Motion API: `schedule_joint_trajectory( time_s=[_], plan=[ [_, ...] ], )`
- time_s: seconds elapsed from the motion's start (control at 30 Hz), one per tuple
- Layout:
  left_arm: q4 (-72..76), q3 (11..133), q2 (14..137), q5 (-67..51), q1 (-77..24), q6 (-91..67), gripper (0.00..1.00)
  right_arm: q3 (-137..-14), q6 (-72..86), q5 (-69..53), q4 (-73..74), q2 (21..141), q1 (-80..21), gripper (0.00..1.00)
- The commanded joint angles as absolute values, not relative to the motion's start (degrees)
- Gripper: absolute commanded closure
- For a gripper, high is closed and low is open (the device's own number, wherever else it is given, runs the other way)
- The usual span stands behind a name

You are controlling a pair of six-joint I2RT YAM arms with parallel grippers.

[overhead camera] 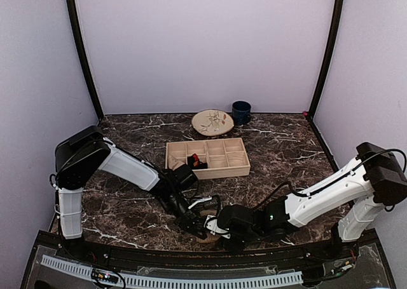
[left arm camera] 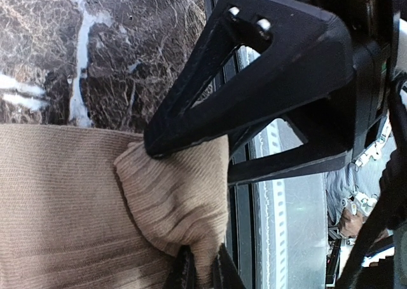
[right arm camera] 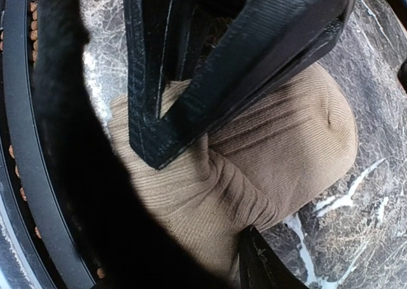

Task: Roll the socks
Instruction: Roll the sock at the center of the board.

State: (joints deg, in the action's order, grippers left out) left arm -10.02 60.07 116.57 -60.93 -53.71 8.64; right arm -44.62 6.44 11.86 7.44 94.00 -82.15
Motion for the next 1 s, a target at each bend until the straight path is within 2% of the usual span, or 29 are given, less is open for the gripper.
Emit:
schedule_joint_trajectory(
  time_s=[0.0,0.17,0.4,0.5,0.7,0.87,0.97],
  plan=[
    [-11.86,59.65,117.25,-61.46,-53.22,9.49,0.94,-45.5,5.4,12.95,5.07,95.38,-82.79,0.58],
    [-11.6,59.48,117.2,-61.69,-53.17,9.4,0.94,-45.88,4.49,12.74,4.28,96.72,-82.79,0.62],
    [-11.37,59.21,116.95,-61.54,-53.09,9.32,0.94,-46.19,4.37,10.7,3.15,97.82,-81.66,0.91],
    [-11.41,59.12,116.58,-60.83,-53.02,9.14,0.93,-46.28,4.82,8.92,3.39,97.55,-80.77,0.98],
    [-7.99,56.7,114.12,-55.7,-52.2,5.53,0.79,-46.05,5.76,5.7,3.99,95.64,-79.28,1.0],
    [-5.6,55.16,112.18,-50.87,-51.47,3.13,0.59,-46.14,7.19,3.07,4.92,94.43,-78.33,1.0],
    [-4.3,54.57,111.12,-49.0,-51.25,1.99,0.53,-46.42,7.6,1.9,5.73,94.17,-77.94,1.0]
  ],
)
